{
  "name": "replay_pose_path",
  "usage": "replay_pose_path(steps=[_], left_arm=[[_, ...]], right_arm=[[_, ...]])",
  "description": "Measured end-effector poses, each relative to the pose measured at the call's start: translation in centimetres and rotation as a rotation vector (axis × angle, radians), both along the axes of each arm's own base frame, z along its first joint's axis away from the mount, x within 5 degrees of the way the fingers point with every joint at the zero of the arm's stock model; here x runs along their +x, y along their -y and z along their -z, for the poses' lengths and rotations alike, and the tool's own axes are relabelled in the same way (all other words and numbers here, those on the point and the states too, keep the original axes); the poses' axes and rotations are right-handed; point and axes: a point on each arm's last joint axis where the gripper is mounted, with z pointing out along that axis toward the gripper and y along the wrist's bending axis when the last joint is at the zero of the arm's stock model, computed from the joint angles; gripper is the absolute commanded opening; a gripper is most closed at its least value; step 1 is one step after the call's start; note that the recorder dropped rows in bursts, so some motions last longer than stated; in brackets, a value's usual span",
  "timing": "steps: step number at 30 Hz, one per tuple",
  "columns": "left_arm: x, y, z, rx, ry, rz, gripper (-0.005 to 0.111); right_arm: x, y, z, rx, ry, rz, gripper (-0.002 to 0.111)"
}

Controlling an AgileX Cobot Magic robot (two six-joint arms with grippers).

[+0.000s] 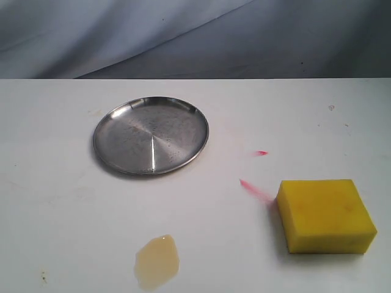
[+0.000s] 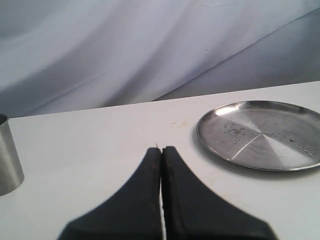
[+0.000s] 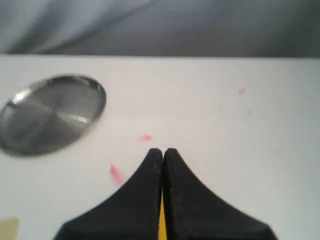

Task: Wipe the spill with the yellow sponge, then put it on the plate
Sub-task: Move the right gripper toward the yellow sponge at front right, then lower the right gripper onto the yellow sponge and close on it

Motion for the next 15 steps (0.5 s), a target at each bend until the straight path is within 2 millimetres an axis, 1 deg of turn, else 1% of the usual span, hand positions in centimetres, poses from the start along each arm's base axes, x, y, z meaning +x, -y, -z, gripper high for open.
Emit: replay_pose_path(steps=[2,4,7,9,10,12,15], left_arm=[[0.0,0.0,0.0,0.000,0.000,0.000,0.000],[0.0,0.0,0.0,0.000,0.000,0.000,0.000],[0.0,0.0,0.0,0.000,0.000,0.000,0.000],[0.0,0.0,0.0,0.000,0.000,0.000,0.000],[0.0,0.0,0.0,0.000,0.000,0.000,0.000],[0.0,0.0,0.0,0.000,0.000,0.000,0.000],[0.0,0.0,0.0,0.000,0.000,0.000,0.000]], right_arm=[[1.9,-0.3,0.4,-0.067,-0.138,-0.005,0.011],[3.9,-0.6,1.4,-0.126,-0.278,-0.011,0.023],[6.8,-1.1,3.9,-0.185,-0.466,-0.024,0.048],[8.2,-1.5,5.5,-0.205,-0.559,-0.035,0.063],[8.8,-1.7,6.4,-0.207,-0.604,-0.038,0.069],[9.8,-2.1,7.9,-0.207,-0.677,-0.050,0.075],[11.2,-2.6,10.3,-0.215,-0.777,-0.077,0.079]])
